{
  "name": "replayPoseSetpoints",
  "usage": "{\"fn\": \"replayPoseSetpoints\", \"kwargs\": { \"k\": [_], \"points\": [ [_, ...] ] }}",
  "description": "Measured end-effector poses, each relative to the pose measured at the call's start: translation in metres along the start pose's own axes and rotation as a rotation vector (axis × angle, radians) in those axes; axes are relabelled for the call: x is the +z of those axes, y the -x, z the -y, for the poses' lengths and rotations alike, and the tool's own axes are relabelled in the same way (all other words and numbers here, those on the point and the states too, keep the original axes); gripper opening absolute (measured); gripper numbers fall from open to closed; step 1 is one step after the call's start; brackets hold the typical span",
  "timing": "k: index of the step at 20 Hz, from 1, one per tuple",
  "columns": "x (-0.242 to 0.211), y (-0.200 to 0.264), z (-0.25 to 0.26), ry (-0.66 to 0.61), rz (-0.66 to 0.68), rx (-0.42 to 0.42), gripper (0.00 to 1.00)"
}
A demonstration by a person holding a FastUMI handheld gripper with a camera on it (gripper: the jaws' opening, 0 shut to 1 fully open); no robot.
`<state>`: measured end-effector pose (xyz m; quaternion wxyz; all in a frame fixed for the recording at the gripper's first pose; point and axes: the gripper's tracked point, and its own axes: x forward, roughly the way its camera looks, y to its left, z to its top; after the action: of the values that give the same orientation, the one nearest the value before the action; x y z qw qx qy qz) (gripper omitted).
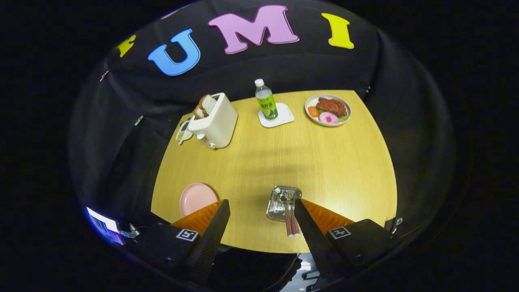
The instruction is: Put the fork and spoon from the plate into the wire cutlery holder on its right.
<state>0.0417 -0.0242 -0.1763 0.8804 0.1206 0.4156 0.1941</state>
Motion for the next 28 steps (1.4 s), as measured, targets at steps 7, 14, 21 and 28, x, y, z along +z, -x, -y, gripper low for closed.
{"fn": "replayPoseSetpoints", "kwargs": {
  "k": [7,14,21,28],
  "points": [
    [0.045,0.016,0.004,0.099,0.300,0.026,0.99],
    [0.051,0.049,-0.022,0.207,0.473,0.108,0.99],
    [0.035,0.063,-0.034,0.365,0.553,0.126,0.99],
    [0.030,0.065,-0.036,0.404,0.568,0.136,0.99]
  ]
}}
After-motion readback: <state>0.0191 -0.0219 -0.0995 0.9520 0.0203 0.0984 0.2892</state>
